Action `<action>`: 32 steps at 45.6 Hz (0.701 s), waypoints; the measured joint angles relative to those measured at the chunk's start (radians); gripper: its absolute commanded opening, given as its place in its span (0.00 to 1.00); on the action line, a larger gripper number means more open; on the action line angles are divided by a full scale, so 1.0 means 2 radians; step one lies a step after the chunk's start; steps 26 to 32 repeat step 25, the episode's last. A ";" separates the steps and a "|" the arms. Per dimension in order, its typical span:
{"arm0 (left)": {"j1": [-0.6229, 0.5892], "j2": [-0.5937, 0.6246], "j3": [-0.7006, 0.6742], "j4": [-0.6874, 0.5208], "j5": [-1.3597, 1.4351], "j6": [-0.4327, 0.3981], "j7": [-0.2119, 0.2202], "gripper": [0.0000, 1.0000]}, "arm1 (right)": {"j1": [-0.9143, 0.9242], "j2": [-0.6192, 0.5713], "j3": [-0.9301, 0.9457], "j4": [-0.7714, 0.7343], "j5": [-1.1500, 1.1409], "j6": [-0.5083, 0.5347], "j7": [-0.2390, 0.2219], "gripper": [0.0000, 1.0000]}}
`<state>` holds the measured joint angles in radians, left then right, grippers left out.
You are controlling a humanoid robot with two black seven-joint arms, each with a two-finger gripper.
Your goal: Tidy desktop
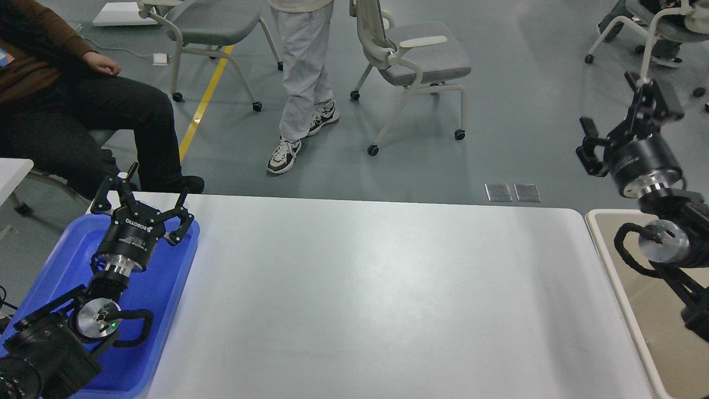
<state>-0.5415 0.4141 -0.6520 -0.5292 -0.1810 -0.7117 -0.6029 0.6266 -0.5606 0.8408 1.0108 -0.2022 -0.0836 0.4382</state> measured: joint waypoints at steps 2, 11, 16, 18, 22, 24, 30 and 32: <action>0.000 0.000 0.000 0.000 0.000 0.000 0.000 0.98 | -0.017 0.016 0.006 0.001 -0.001 0.000 0.002 1.00; 0.000 0.000 0.000 0.000 0.000 0.000 0.000 0.98 | -0.067 0.063 0.027 0.004 -0.005 0.001 0.007 1.00; 0.000 0.000 0.000 0.000 0.000 0.000 0.000 0.98 | -0.083 0.074 0.035 0.004 -0.006 0.001 0.008 1.00; 0.000 0.000 0.000 0.000 0.000 0.000 0.000 0.98 | -0.088 0.077 0.037 0.005 -0.007 0.001 0.009 1.00; 0.000 0.000 0.000 0.000 0.000 0.000 0.000 0.98 | -0.095 0.081 0.041 0.005 -0.007 0.001 0.009 0.99; 0.000 0.000 0.000 0.000 0.000 0.000 0.000 0.98 | -0.098 0.083 0.043 0.005 -0.007 0.001 0.009 1.00; 0.000 0.000 0.000 0.000 0.000 0.000 0.000 0.98 | -0.099 0.083 0.044 0.005 -0.007 0.001 0.009 0.99; 0.000 0.000 0.000 0.000 0.000 0.000 0.000 0.98 | -0.099 0.083 0.044 0.005 -0.007 0.001 0.009 0.99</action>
